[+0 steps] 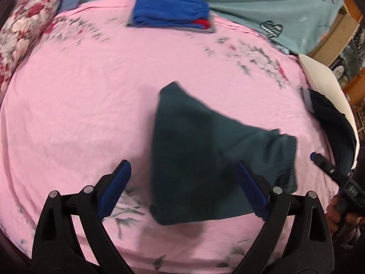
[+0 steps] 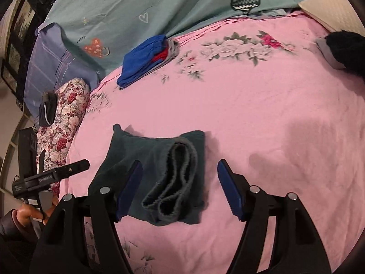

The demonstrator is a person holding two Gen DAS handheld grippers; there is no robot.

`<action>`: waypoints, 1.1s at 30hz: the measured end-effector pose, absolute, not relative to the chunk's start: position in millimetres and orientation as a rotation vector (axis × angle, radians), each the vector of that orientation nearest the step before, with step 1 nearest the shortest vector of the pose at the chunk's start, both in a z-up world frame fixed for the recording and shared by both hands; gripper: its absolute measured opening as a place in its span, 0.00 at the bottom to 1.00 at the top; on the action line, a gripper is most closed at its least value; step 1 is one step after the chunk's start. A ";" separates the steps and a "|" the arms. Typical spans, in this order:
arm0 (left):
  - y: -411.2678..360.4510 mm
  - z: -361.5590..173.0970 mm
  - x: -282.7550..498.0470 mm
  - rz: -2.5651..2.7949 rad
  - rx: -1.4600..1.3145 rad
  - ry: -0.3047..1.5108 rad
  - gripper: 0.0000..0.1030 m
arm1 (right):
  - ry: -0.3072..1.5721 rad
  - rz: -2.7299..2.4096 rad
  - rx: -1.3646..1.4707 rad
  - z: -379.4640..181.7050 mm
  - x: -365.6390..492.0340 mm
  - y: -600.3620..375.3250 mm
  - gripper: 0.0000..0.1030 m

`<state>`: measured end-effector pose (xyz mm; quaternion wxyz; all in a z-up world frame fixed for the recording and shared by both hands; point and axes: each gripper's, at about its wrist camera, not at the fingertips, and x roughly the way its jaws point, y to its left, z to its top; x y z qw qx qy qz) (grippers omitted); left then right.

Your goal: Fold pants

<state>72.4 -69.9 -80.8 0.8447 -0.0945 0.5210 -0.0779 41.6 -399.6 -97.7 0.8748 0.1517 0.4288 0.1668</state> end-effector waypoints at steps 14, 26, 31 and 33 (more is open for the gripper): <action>-68.8 -129.7 66.4 -0.143 0.003 1.159 0.92 | 1.022 0.166 0.134 -112.8 56.8 -397.9 0.66; -107.9 -127.5 69.8 -0.299 0.137 1.154 0.91 | 1.035 0.197 0.204 -131.4 115.2 -410.4 0.25; -100.9 -116.4 70.5 -0.275 0.103 1.134 0.91 | 0.910 0.220 0.288 -81.6 65.7 -437.2 0.25; -104.8 -99.4 71.4 -0.288 0.105 1.078 0.91 | 0.935 0.226 0.261 -82.9 47.1 -435.4 0.25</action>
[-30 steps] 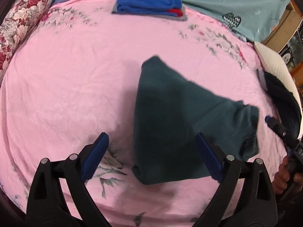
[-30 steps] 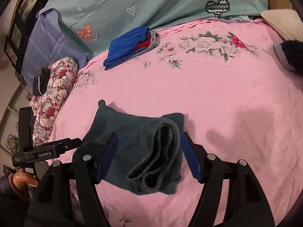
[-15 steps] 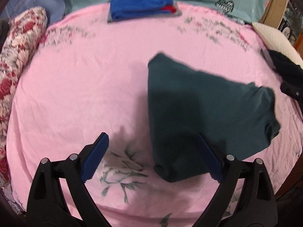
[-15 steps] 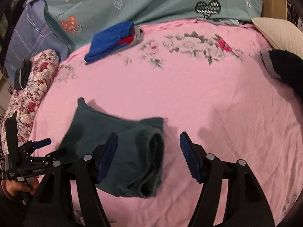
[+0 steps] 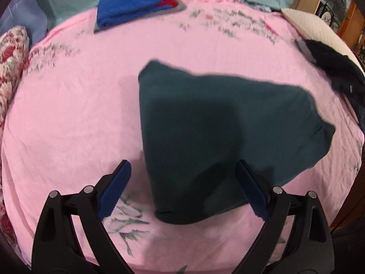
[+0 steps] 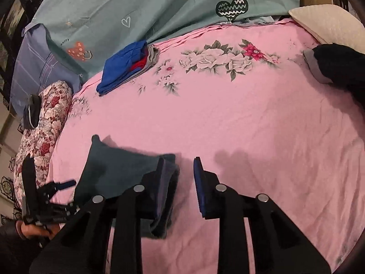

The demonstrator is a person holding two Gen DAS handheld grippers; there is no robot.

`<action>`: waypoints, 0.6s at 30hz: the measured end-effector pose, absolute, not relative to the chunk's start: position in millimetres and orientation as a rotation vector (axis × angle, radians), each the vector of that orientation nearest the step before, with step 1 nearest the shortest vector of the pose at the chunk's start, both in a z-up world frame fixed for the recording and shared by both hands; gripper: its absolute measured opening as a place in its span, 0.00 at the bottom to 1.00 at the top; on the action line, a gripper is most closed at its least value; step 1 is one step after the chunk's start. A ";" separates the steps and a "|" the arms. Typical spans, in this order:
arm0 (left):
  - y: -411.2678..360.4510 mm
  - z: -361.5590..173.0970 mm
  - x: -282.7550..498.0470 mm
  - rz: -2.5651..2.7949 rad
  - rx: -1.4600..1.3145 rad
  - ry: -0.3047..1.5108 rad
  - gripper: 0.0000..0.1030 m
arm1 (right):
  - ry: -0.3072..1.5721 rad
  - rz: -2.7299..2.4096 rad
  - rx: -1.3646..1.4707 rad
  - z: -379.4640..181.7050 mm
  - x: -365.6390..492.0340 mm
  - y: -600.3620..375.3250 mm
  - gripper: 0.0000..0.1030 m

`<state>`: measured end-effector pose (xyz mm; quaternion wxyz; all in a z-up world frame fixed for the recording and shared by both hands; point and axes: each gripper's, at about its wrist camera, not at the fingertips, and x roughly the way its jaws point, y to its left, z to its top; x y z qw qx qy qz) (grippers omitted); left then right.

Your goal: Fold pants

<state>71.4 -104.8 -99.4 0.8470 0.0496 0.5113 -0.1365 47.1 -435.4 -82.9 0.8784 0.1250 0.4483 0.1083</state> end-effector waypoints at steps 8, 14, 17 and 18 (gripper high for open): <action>-195.8 -83.5 88.4 -0.529 0.168 1.024 0.91 | 0.990 0.258 0.238 -119.6 -1.9 -422.7 0.24; -245.9 -128.6 76.5 -0.537 0.328 1.068 0.92 | 0.893 0.235 0.227 -94.3 -5.3 -421.4 0.24; -229.3 -111.3 71.2 -0.545 0.289 1.067 0.92 | 0.887 0.219 0.231 -93.3 -1.9 -426.4 0.25; -218.8 -100.9 68.3 -0.527 0.269 1.032 0.92 | 0.887 0.225 0.252 -93.3 0.2 -428.3 0.25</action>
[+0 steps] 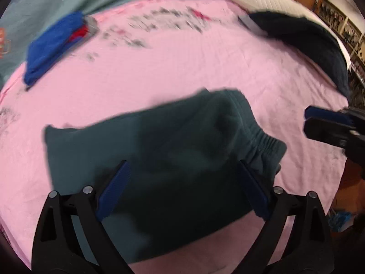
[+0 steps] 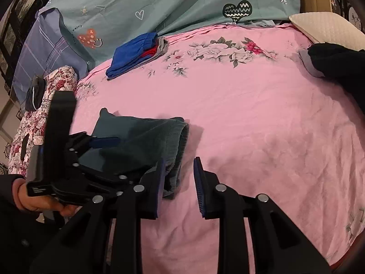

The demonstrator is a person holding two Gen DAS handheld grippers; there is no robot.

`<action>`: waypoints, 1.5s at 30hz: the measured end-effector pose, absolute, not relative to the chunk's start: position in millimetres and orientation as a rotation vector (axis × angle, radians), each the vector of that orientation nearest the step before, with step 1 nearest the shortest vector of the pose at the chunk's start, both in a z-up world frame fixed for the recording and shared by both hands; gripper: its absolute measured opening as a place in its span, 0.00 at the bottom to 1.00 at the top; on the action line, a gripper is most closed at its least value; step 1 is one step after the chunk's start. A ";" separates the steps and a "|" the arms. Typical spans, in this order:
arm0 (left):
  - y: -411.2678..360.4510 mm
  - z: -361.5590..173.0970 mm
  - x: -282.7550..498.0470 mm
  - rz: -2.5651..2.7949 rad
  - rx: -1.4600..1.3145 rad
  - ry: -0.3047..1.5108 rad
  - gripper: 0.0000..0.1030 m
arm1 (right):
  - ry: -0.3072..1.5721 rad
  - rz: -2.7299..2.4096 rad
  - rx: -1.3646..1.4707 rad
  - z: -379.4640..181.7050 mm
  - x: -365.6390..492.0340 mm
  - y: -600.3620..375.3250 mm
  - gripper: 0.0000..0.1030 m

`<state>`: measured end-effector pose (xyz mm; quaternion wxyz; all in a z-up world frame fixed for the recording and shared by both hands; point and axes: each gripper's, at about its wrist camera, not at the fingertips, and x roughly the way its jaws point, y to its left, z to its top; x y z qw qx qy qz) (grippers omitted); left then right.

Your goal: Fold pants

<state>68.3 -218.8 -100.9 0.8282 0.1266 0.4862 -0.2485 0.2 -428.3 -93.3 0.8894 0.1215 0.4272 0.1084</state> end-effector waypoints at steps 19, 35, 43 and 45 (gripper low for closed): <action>-87.2 -133.6 1.1 -0.276 0.149 1.149 0.93 | 0.908 0.625 -0.018 -102.6 123.1 -224.2 0.55; 0.1 -118.3 11.3 -0.249 0.095 1.096 0.93 | 0.992 0.382 0.000 -102.7 83.0 -234.8 0.63; 10.1 -124.8 44.9 -0.348 0.094 1.106 0.93 | 1.134 0.021 0.142 -151.9 27.3 -307.7 0.64; 6.4 -125.0 42.6 -0.364 0.082 1.115 0.93 | 1.081 0.046 0.196 -154.6 18.6 -317.6 0.64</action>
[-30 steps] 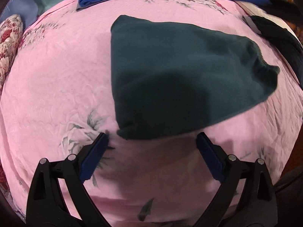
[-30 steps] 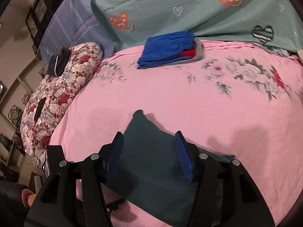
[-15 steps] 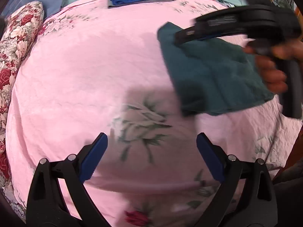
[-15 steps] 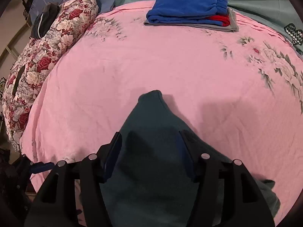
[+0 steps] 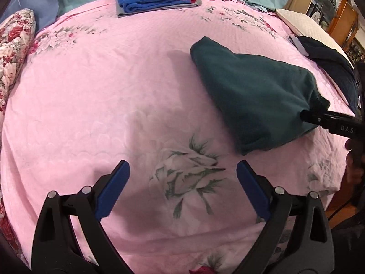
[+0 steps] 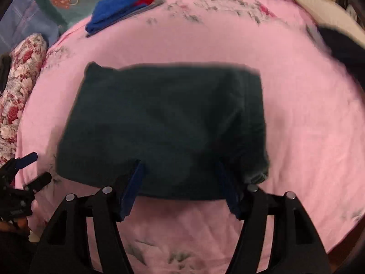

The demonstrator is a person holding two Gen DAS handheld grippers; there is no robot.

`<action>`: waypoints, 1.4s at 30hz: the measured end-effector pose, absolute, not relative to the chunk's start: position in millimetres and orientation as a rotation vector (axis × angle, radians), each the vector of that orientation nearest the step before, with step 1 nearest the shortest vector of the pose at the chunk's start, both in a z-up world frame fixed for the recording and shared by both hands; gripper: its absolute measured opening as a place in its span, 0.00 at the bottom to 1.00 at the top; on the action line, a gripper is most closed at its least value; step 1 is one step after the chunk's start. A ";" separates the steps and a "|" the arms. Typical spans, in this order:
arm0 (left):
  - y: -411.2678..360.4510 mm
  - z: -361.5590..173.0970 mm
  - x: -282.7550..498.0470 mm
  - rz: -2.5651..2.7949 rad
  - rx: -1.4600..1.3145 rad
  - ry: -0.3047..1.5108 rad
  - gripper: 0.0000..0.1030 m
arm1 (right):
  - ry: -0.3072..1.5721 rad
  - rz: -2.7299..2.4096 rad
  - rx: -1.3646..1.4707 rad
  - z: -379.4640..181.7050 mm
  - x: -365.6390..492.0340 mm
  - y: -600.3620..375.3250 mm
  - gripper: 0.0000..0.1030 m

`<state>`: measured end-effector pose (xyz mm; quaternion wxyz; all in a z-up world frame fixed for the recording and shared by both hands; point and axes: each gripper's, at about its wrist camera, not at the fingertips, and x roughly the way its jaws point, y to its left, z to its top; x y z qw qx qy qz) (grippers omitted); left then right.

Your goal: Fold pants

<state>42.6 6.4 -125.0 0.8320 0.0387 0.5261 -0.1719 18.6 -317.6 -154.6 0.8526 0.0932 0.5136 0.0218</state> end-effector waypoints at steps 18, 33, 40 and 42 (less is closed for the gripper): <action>-75.5 -98.0 87.1 -0.515 0.034 1.048 0.93 | 1.001 0.052 0.132 -96.2 48.0 -376.4 0.64; -52.4 -143.9 201.3 -0.359 -0.310 1.269 0.94 | 1.110 0.524 0.198 -155.3 127.2 -390.0 0.51; -79.1 -144.6 203.0 -0.525 -0.329 1.314 0.92 | 1.096 0.538 0.164 -140.5 117.4 -381.1 0.25; -82.1 -143.1 197.0 -0.522 -0.287 1.275 0.77 | 1.066 0.520 0.119 -129.5 111.9 -376.6 0.23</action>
